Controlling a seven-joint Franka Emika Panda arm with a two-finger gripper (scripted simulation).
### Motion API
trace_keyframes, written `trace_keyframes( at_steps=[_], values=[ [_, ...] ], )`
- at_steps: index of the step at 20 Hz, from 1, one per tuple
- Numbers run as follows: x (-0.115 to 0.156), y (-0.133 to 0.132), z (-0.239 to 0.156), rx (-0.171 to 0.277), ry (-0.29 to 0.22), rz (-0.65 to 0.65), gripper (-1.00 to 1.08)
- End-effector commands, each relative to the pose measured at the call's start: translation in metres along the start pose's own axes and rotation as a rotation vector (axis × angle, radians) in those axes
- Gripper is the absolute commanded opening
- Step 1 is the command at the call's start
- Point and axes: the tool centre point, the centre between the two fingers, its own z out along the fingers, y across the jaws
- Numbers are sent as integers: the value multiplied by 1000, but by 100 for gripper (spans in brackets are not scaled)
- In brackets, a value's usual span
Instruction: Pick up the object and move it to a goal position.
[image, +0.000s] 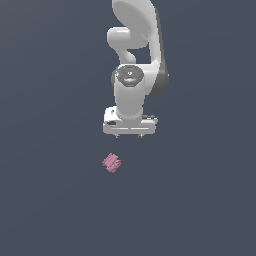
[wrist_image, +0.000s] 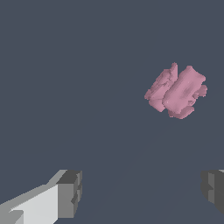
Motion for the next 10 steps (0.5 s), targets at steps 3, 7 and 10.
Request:
trace_keyframes(
  at_steps=[3, 7, 10],
  values=[
    [1, -1, -2, 1, 5, 1, 100],
    [11, -7, -19, 12, 43, 1, 100],
    [14, -10, -27, 16, 58, -3, 100]
  ],
)
